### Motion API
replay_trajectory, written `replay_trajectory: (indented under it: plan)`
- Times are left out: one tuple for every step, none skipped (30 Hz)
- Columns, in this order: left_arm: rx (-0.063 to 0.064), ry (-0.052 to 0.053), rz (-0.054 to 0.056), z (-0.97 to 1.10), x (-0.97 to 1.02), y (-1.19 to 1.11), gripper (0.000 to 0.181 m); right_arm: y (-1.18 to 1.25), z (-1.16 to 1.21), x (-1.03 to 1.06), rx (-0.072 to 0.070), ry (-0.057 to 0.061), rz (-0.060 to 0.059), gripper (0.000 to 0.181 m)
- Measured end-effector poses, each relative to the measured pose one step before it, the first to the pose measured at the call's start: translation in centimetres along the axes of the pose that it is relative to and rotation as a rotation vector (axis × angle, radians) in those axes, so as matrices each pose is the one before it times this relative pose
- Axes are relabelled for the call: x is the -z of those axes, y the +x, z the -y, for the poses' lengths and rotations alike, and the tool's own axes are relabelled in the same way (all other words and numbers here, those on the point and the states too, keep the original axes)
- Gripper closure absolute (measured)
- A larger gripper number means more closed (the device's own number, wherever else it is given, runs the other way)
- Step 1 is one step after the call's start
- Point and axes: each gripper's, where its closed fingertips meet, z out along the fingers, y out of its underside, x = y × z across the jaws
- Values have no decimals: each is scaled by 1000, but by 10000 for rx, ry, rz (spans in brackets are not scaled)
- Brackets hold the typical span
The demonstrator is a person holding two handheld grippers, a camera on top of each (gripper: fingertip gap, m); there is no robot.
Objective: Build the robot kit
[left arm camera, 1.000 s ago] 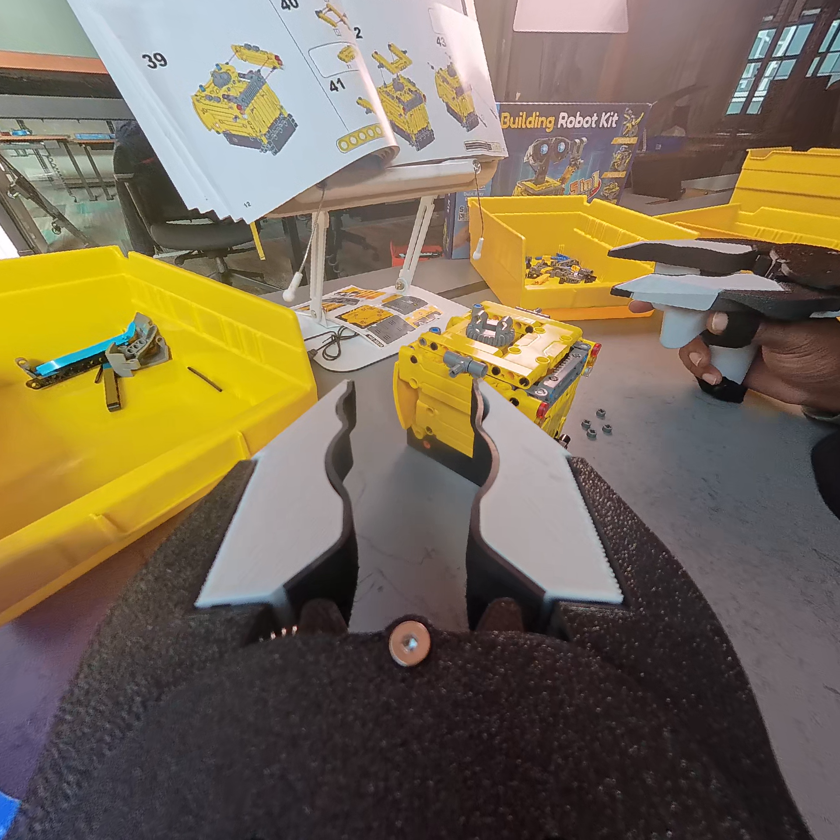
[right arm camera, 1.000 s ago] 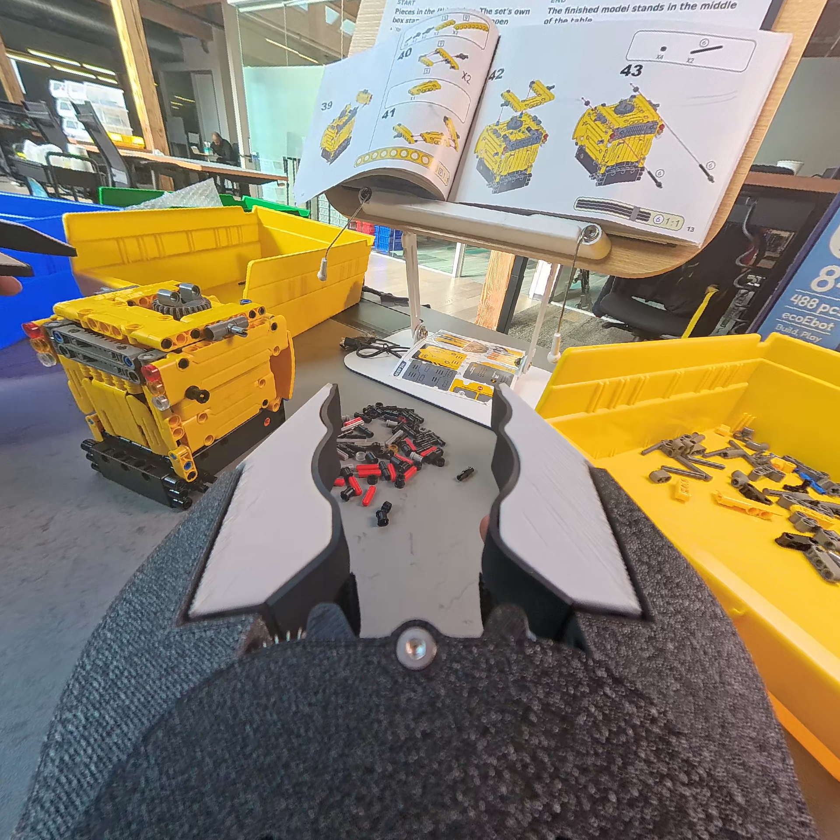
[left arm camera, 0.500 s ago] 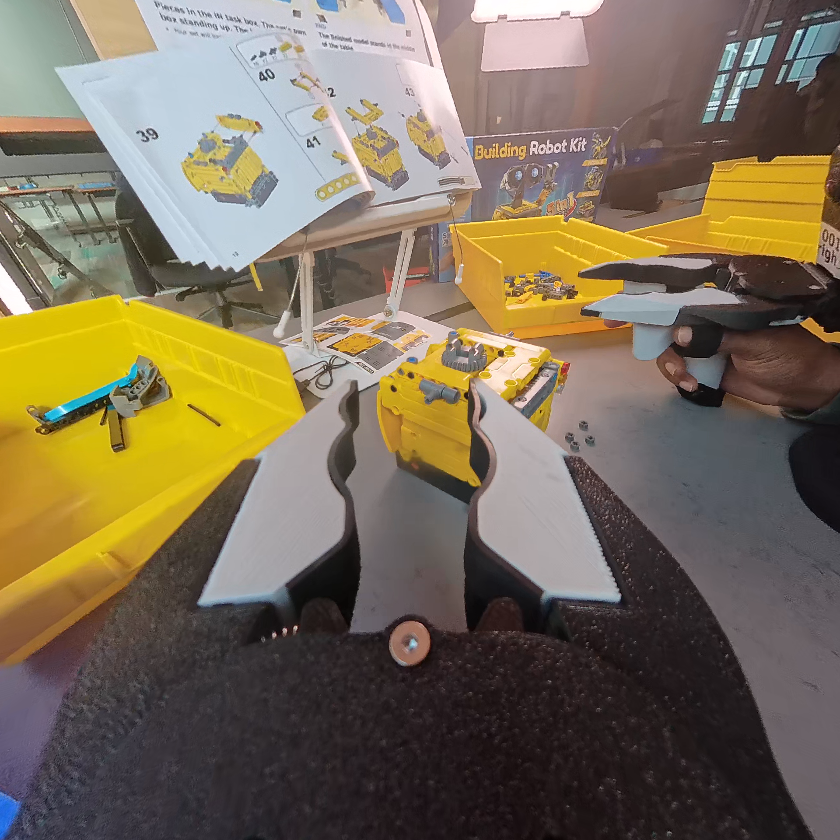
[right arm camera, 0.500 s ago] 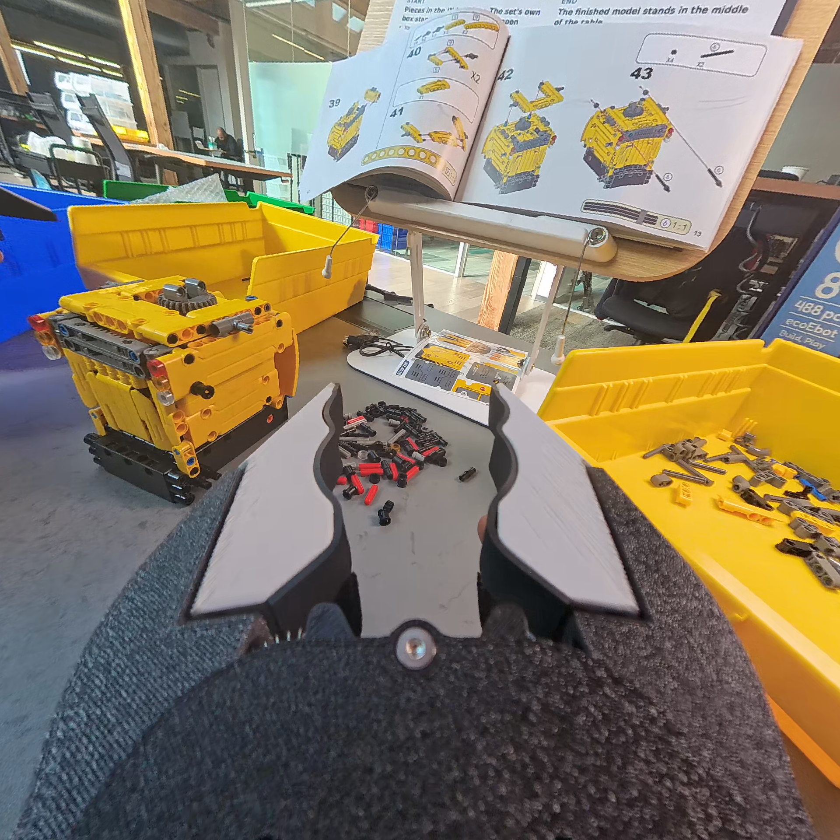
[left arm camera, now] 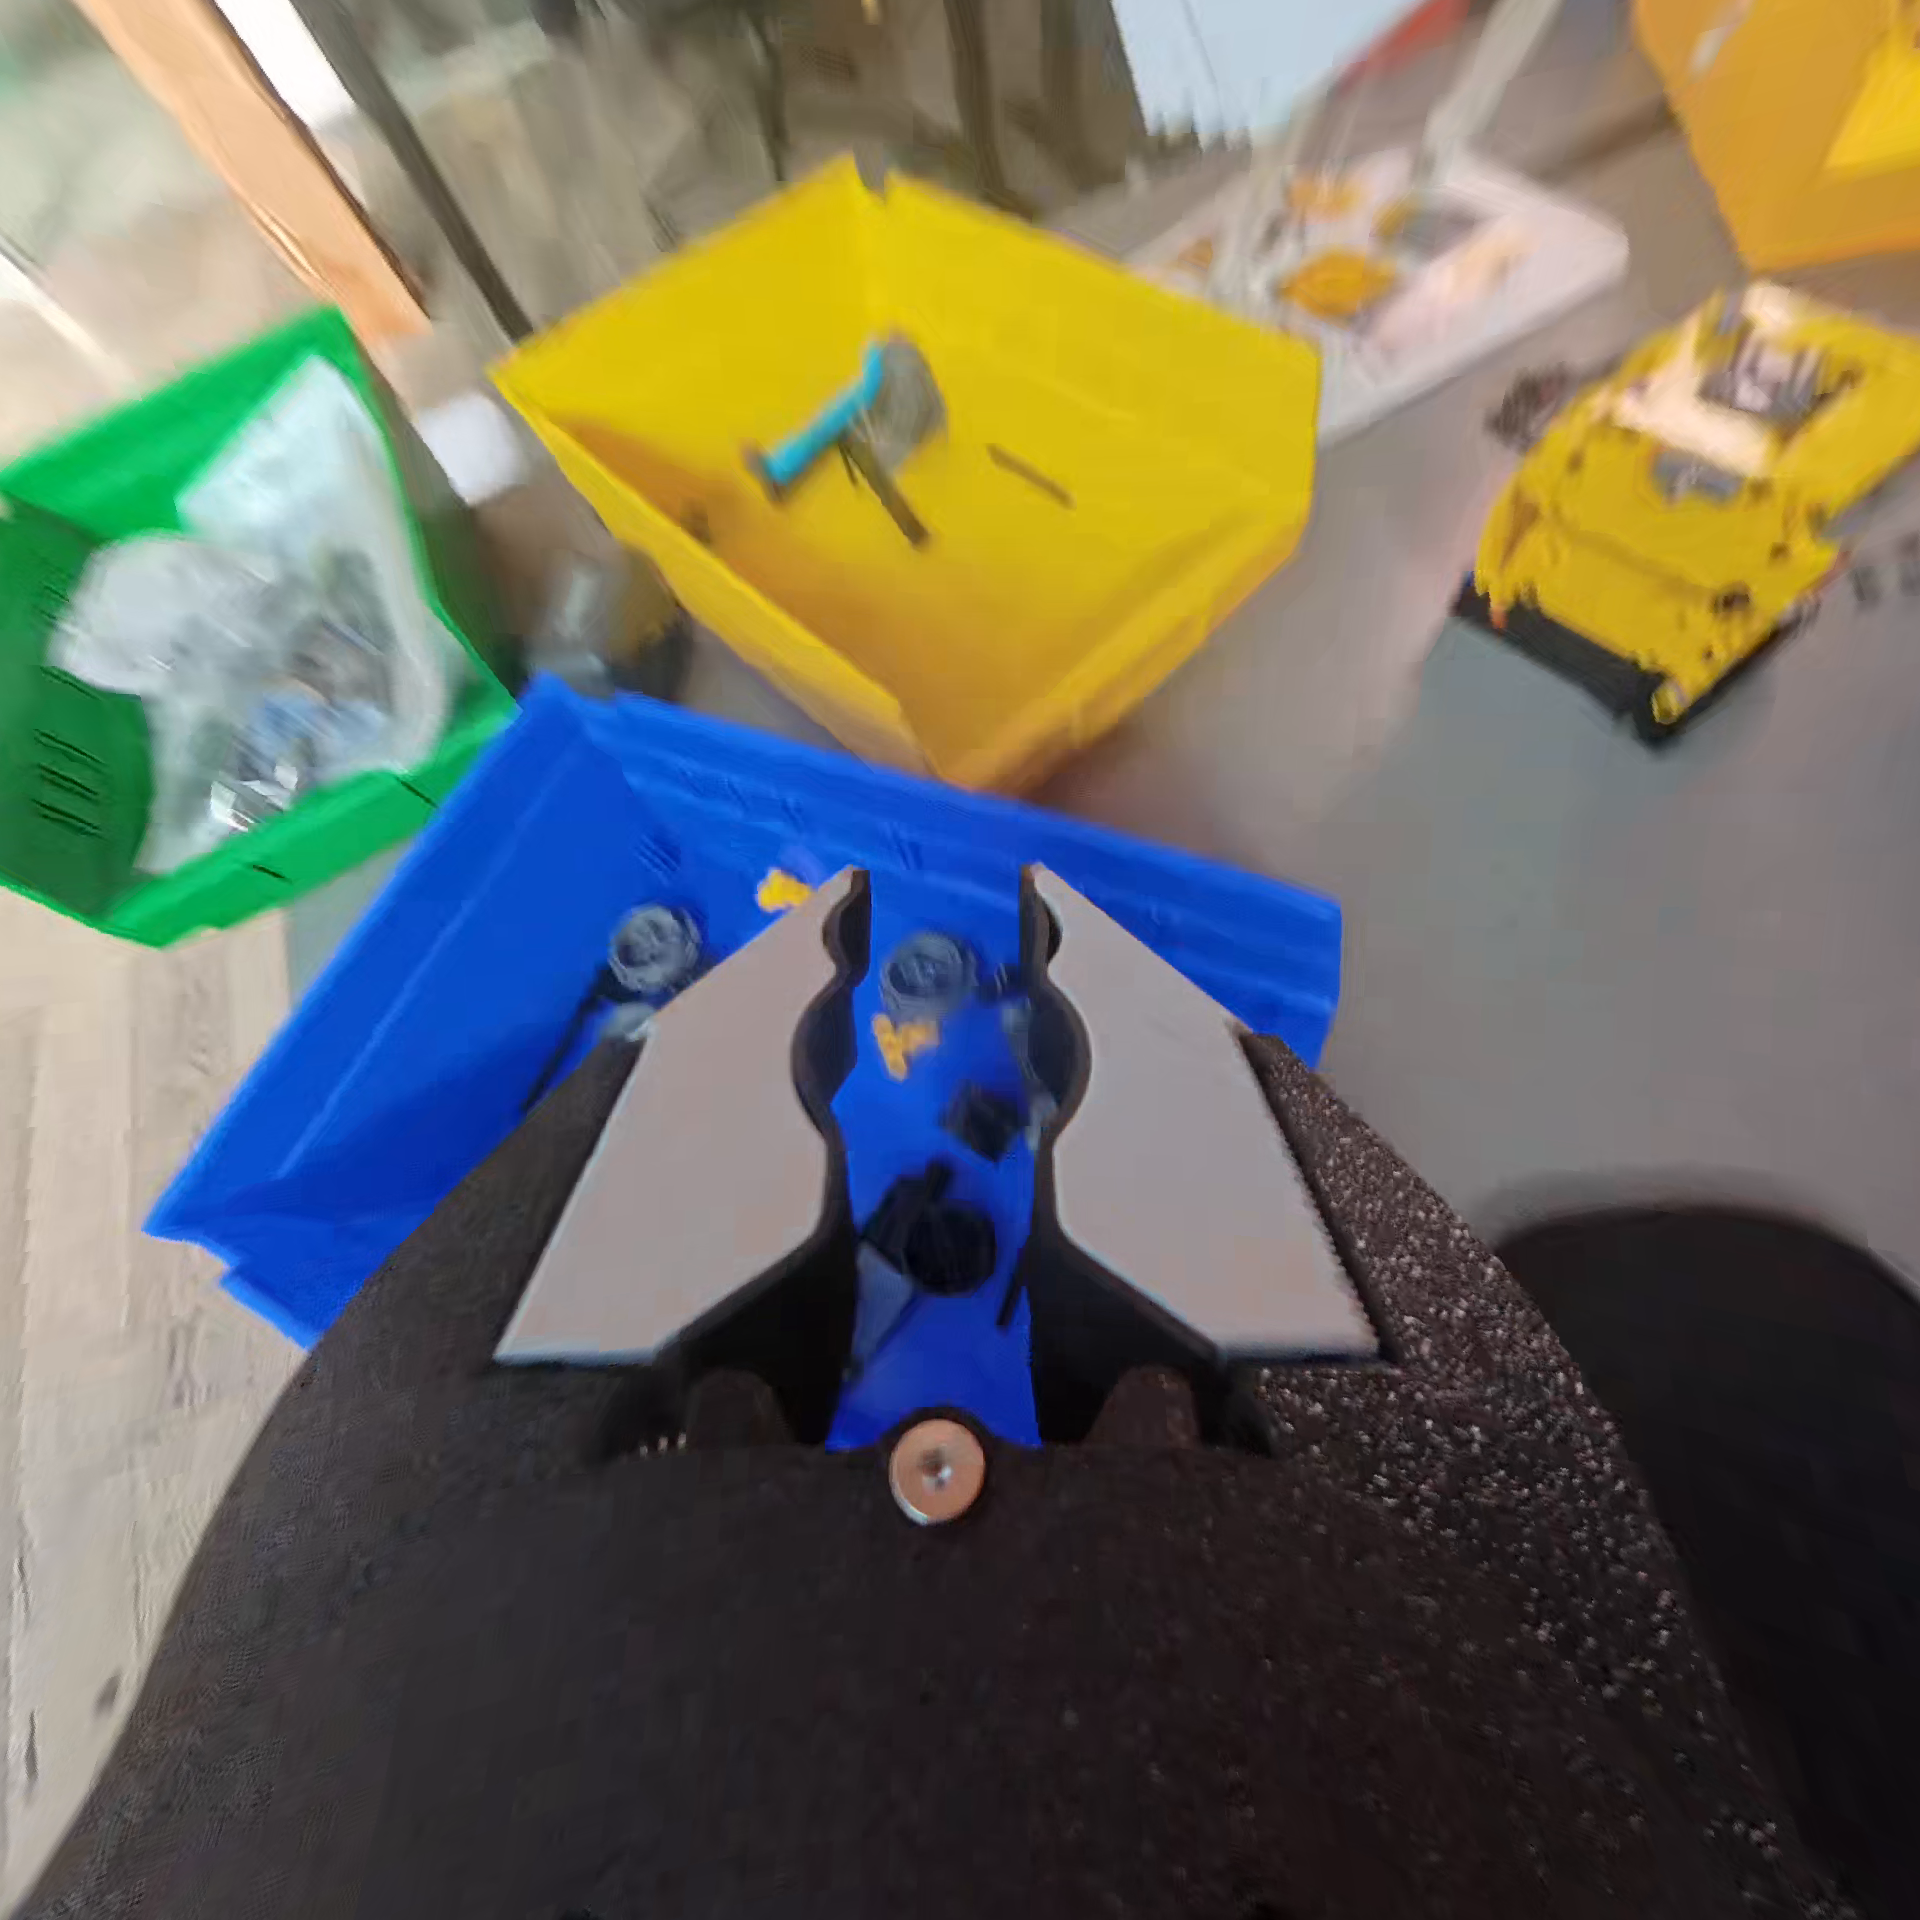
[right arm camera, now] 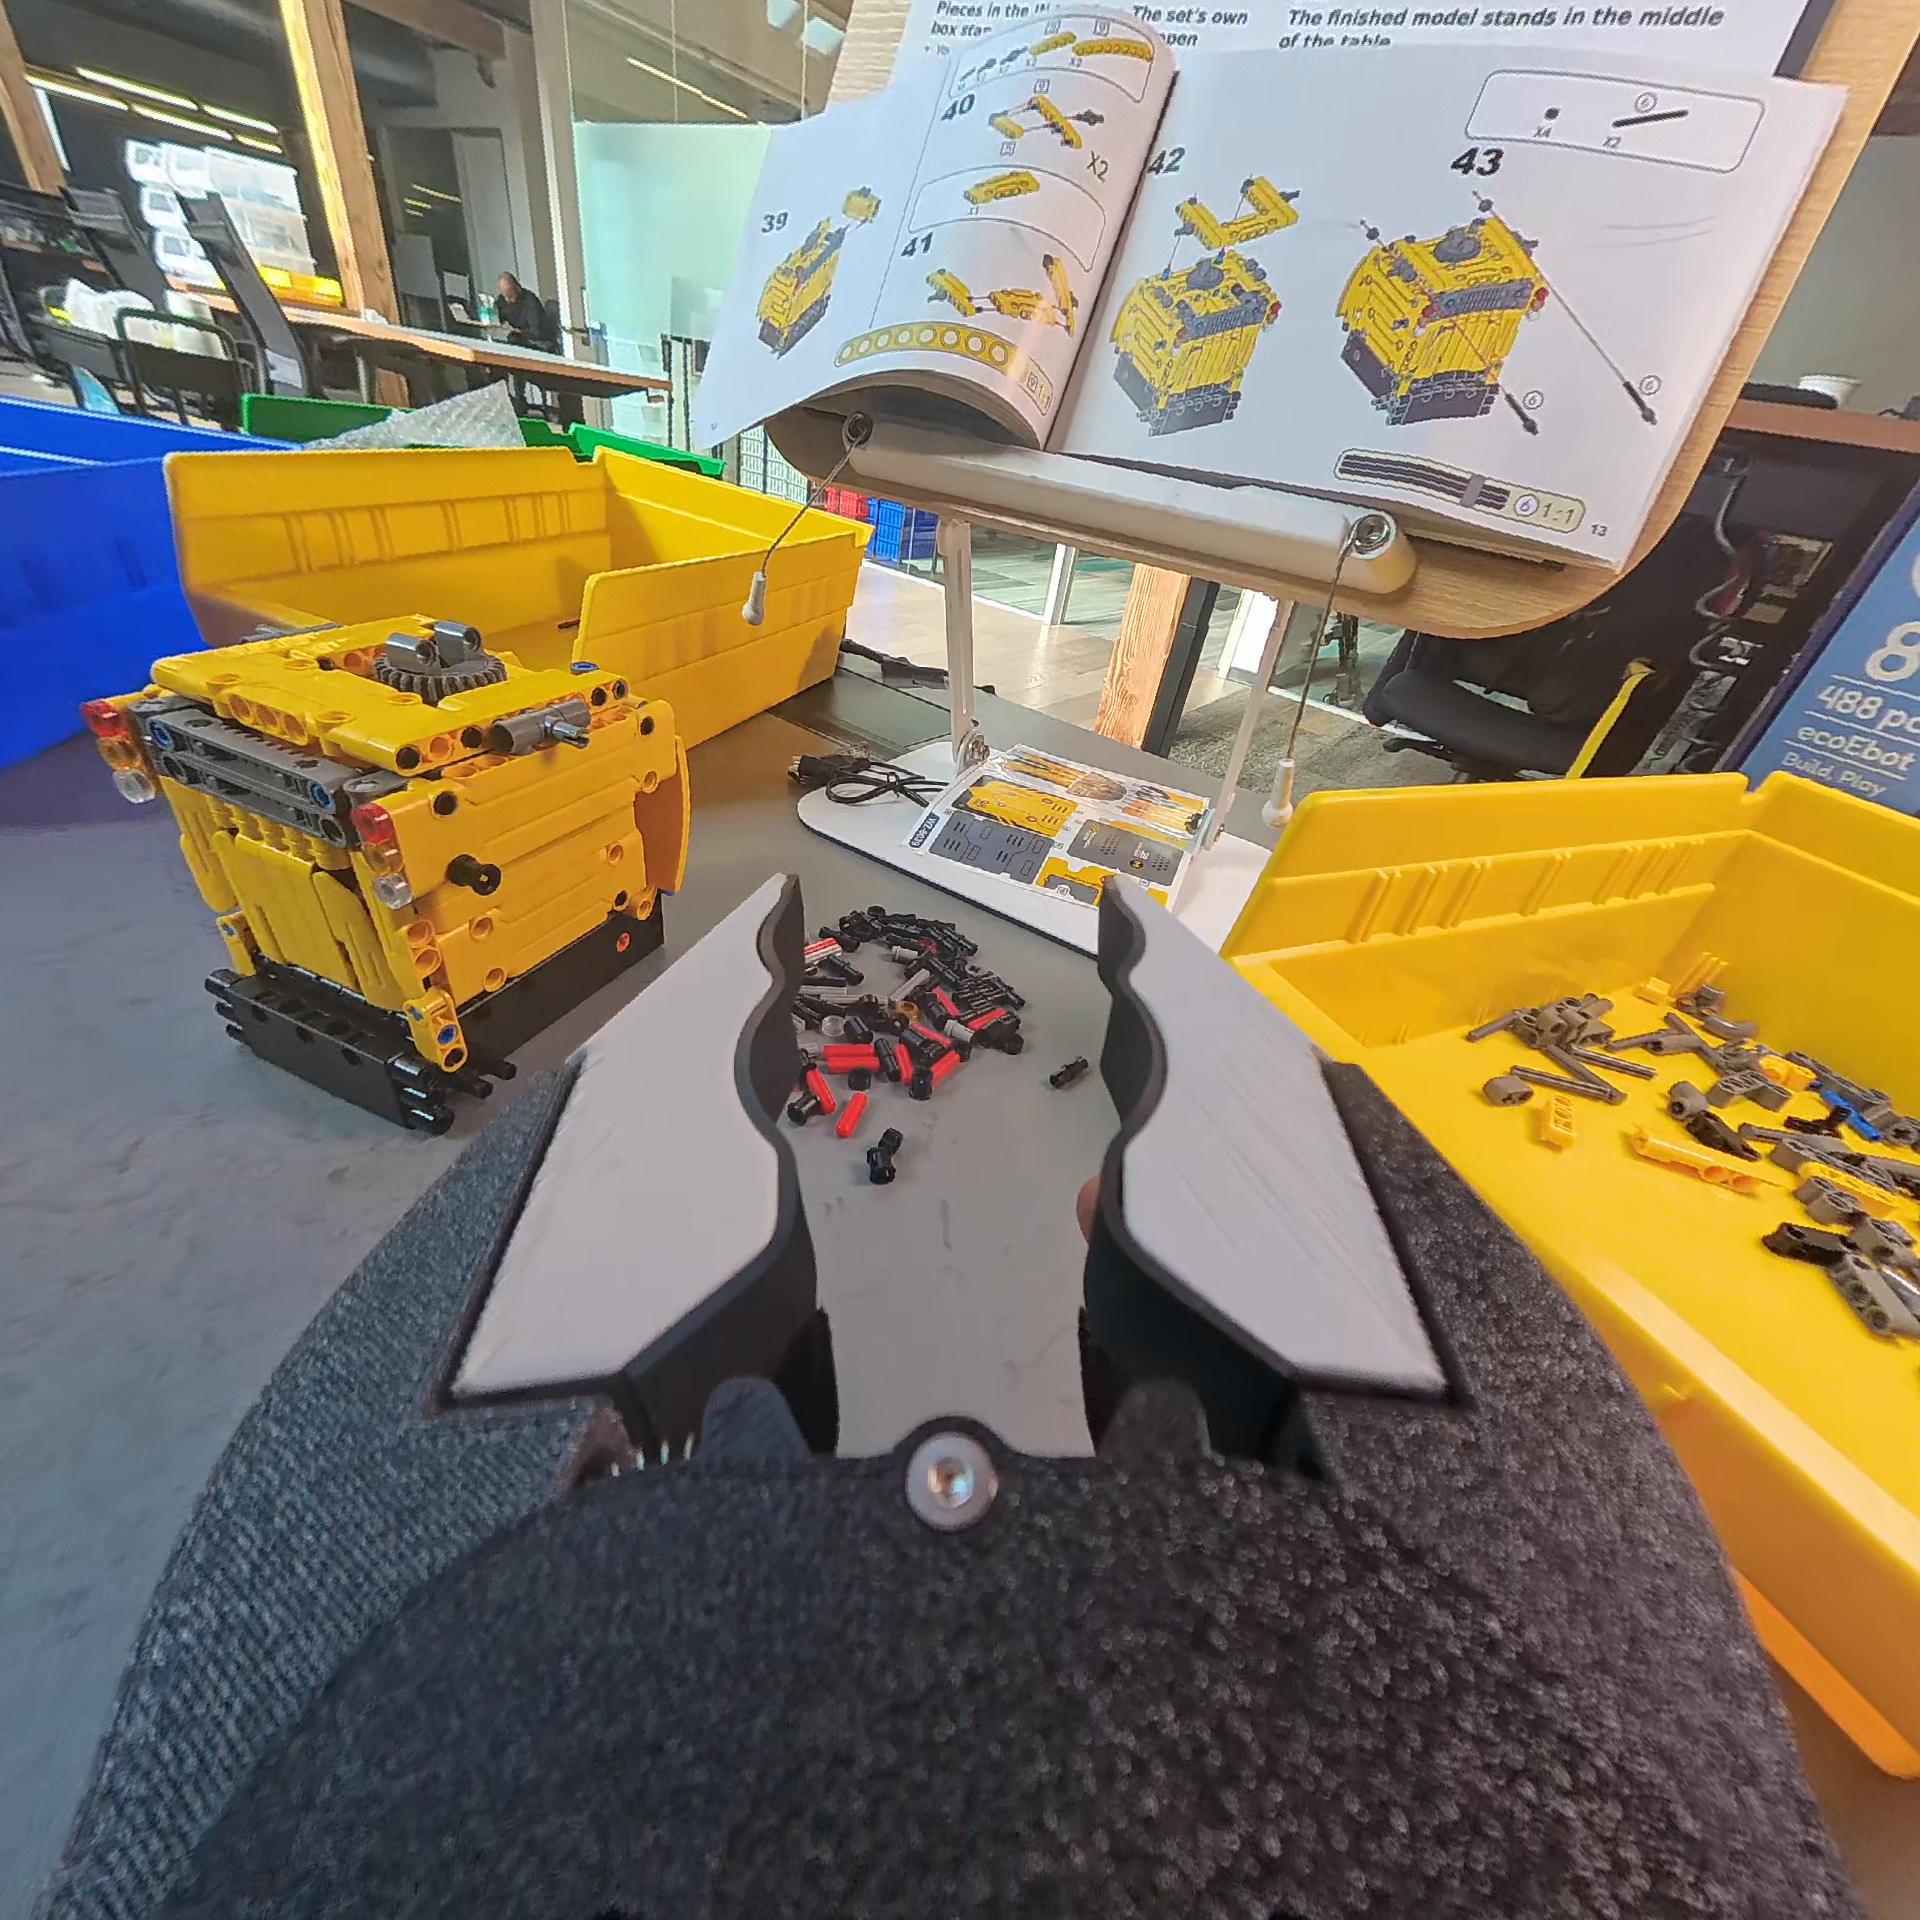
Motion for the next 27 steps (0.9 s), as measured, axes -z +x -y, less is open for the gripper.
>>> replay_trajectory:
  plan:
    - [-85, -1452, -894, -2843, -520, 349, 155, -46, -45, -30, 15, -29, 16, 125]
    - [-236, -1334, -505, -2592, -772, 196, 159, -57, -31, -19, 27, -21, 20, 125]
    - [-410, -1164, -436, -2215, -934, 544, 159, -66, -6, 1, 24, -11, 18, 126]
    - [-420, -1136, -722, -1955, -979, 1215, 161, -56, -17, -8, 26, -13, 9, 126]
    - [-384, -969, -471, -1460, -1010, 894, 161, -44, -37, -20, 36, -22, -2, 127]
    - [-346, -790, -125, -1036, -944, 329, 162, -29, -42, -35, 28, -30, 1, 127]
    - [-273, -660, -195, -795, -852, 320, 163, -38, -51, -44, 18, -36, 6, 127]
    - [-171, -449, -158, -480, -785, 107, 163, -27, -46, -34, 13, -31, 8, 128]
    - [-60, -248, -60, -198, -730, -174, 163, -15, -8, -8, 13, -8, 5, 128]
    - [-2, -178, -96, -117, -711, -199, 162, -9, 13, 23, 5, 17, 3, 128]
    - [-5, -206, -47, -180, -690, -233, 162, 14, 29, 42, -9, 25, -4, 128]
    - [-46, -251, -2, -250, -642, -247, 163, 23, 16, 44, -19, 10, -1, 128]
    - [-56, -251, 21, -249, -558, -236, 162, 23, -12, 45, -21, -4, -7, 128]
    - [-12, 19, 48, 132, -77, -250, 165, 36, 3, 46, -17, 7, -11, 128]
    - [34, -29, 127, 27, 19, -419, 168, 9, 13, 50, -11, 13, -1, 128]
    - [15, -86, 4, -99, -82, -194, 171, -4, 8, 30, -9, 9, 10, 128]
    - [38, -11, -78, -23, -33, -40, 171, -18, -9, 8, -3, 1, 13, 129]
    - [31, -8, -45, -14, 6, -51, 172, -24, -13, -11, 9, -11, 16, 129]
    - [7, -17, -16, -21, -8, -26, 172, -47, -22, -16, 10, -12, 22, 129]
    - [-15, -19, 23, -14, 2, -5, 172, -29, 6, 11, 17, 1, 10, 129]
    - [-65, -23, 69, -20, 6, -41, 174, -33, 25, 24, 15, 15, 11, 129]
    - [-101, -10, 106, -57, 10, -99, 178, -38, 22, 38, -8, 9, 23, 129]
    - [24, 100, -37, 14, 125, 47, 178, -36, 24, 55, -18, 7, 29, 129]
    - [152, 352, -103, 293, 471, 100, 178, -10, 66, 64, -15, 9, 19, 129]
    - [199, 650, -157, 693, 950, 202, 179, 15, 133, 113, -5, 30, 14, 129]
    - [200, 860, -266, 1100, 1326, 454, 179, -5, 239, 140, -1, 70, 22, 129]
    - [119, 1018, -377, 1546, 1501, 821, 179, -73, 325, 158, 14, 107, 63, 128]
